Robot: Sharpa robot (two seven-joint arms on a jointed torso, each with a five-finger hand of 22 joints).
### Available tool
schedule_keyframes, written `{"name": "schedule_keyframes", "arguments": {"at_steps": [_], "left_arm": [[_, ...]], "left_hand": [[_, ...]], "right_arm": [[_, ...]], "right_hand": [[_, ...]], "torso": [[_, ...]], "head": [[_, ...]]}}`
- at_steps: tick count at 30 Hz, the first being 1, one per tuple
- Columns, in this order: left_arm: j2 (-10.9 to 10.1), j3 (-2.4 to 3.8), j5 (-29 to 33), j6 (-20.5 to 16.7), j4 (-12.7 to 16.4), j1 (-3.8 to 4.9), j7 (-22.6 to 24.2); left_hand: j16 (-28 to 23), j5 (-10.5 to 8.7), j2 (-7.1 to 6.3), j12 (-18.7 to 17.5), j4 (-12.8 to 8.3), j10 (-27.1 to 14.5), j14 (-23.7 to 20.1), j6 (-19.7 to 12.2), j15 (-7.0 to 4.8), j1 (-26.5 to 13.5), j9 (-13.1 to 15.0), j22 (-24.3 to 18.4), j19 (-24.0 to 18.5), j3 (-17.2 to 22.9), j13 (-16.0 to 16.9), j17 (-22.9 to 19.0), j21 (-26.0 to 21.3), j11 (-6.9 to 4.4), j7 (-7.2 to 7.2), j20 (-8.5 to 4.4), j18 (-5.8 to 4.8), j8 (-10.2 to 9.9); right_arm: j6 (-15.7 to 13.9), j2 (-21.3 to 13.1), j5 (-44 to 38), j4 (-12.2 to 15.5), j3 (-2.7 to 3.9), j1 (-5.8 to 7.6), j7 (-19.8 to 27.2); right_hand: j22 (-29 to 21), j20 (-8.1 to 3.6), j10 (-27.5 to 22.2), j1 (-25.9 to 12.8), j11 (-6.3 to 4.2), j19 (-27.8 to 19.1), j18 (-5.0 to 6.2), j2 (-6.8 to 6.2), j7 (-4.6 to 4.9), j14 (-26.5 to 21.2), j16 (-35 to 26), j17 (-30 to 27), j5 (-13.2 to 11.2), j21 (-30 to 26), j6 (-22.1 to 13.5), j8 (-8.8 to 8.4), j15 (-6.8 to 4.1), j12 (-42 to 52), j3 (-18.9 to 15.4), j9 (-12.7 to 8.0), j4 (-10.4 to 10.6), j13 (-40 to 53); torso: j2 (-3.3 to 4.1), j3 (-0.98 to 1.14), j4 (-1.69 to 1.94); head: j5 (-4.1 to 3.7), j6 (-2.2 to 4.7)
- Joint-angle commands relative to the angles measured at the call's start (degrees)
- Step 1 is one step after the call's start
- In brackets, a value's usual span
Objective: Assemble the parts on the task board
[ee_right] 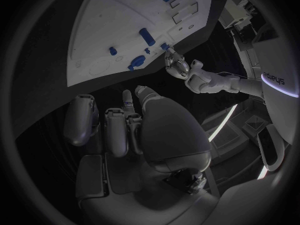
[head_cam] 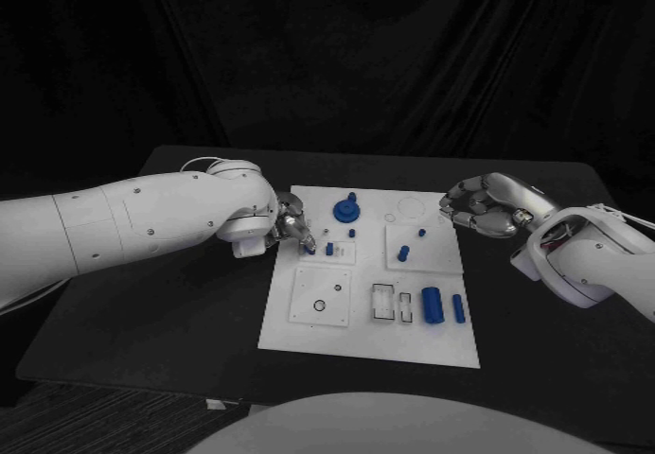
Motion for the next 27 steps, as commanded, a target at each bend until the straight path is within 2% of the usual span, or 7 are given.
{"name": "schedule_keyframes", "arguments": {"at_steps": [1,4,6,8,14,19,27], "left_arm": [[0.25,-0.04,0.05,1.80,-0.25,-0.12,-0.53],[0.41,-0.04,0.05,2.35,-0.44,-0.12,-0.76],[0.47,-0.04,0.05,2.62,-0.54,-0.12,-0.88],[0.51,-0.04,0.05,2.86,-0.64,-0.13,-0.98],[0.56,-0.04,0.05,3.31,-0.78,-0.13,-1.18],[0.64,-0.04,0.05,3.59,-0.95,-0.14,-1.26],[0.81,-0.04,0.05,3.88,-1.20,-0.17,-0.94]], "left_hand": [[0.15,-0.90,0.42,0.15,-2.26,6.18,5.95,0.32,0.19,0.41,0.09,10.88,-0.01,2.90,15.01,15.09,-0.13,0.15,-0.84,-0.30,1.02,0.18],[0.15,-3.23,0.59,0.15,-1.60,6.18,5.95,-0.04,0.26,-0.22,-0.07,10.83,-0.11,2.67,15.01,15.09,-0.31,0.22,-0.81,-0.24,1.04,-0.04],[0.15,-6.83,0.58,0.11,-0.13,6.14,5.95,-0.48,0.32,-1.39,-0.69,10.77,-0.23,1.63,14.97,15.09,-0.54,0.24,-0.90,-0.13,1.07,-0.64],[0.15,-7.91,0.50,0.06,0.94,6.08,5.95,-0.38,0.32,-2.09,-1.13,10.72,-0.33,0.59,14.91,15.09,-0.74,0.21,-0.97,-0.13,1.12,-0.90],[0.15,-10.44,0.49,-0.07,3.31,5.94,5.95,-0.02,0.29,-3.57,-2.00,10.62,-0.52,-1.68,14.75,15.09,-1.16,0.14,-1.12,-0.15,1.20,-1.36],[0.15,-11.38,0.63,-0.12,4.82,5.88,5.95,0.37,0.26,-4.39,-2.47,10.60,-0.54,-3.02,14.68,15.09,-1.26,0.12,-1.17,-0.18,1.21,-1.52],[0.15,-14.63,1.00,-0.29,8.15,5.68,5.95,0.53,0.34,-6.03,-3.32,10.47,-0.77,-5.96,14.46,15.09,-1.80,0.23,-1.09,-0.15,1.31,-1.97]], "right_arm": [[0.37,-0.07,-0.11,0.13,0.03,-0.15,-1.08],[0.38,-0.12,-0.11,0.16,0.03,-0.15,-1.12],[0.39,-0.14,-0.11,0.18,0.03,-0.15,-1.14],[0.40,-0.16,-0.11,0.18,0.03,-0.15,-1.16],[0.42,-0.16,-0.11,0.20,0.03,-0.15,-1.17],[0.45,-0.14,-0.11,0.20,0.03,-0.16,-1.18],[0.55,-0.10,-0.11,0.18,0.03,-0.16,-1.20]], "right_hand": [[8.95,0.05,5.99,0.64,0.44,-0.34,0.94,0.08,-0.02,3.25,-0.27,3.39,0.27,-0.31,0.23,0.18,0.46,0.14,0.35,-0.07,0.08,15.09],[8.92,0.06,5.99,0.70,0.45,-0.36,0.95,0.11,-0.03,3.21,-0.36,3.26,0.34,-0.40,0.23,0.19,0.46,0.14,0.43,-0.09,0.02,15.09],[8.90,0.06,5.99,0.73,0.45,-0.39,0.97,0.11,-0.02,3.19,-0.40,3.20,0.37,-0.48,0.22,0.19,0.47,0.14,0.46,-0.10,-0.02,15.09],[8.90,0.06,5.99,0.73,0.45,-0.39,0.97,0.11,-0.02,3.19,-0.40,3.20,0.37,-0.48,0.22,0.19,0.47,0.14,0.46,-0.10,-0.02,15.09],[8.90,0.06,5.99,0.73,0.45,-0.39,0.97,0.11,-0.02,3.19,-0.40,3.20,0.37,-0.48,0.22,0.19,0.47,0.14,0.46,-0.10,-0.02,15.09],[8.85,0.06,5.99,0.79,0.42,-0.45,1.00,0.11,-0.01,3.16,-0.49,3.09,0.42,-0.64,0.18,0.17,0.46,0.14,0.53,-0.12,-0.08,15.09],[8.83,0.06,5.99,0.85,0.42,-0.47,1.02,0.10,-0.01,3.14,-0.54,3.02,0.47,-0.73,0.14,0.16,0.45,0.14,0.59,-0.14,-0.14,15.09]], "torso": [[0.02,-0.01,-0.03],[0.02,-0.01,-0.03],[0.03,-0.01,-0.04],[0.05,-0.02,-0.05],[0.08,-0.01,-0.04],[0.06,-0.02,-0.04],[0.00,-0.02,0.01]], "head": [[-0.03,0.00],[-0.12,0.00],[-0.12,0.00],[-0.08,0.00],[-0.04,0.00],[0.02,0.00],[-0.05,0.00]]}}
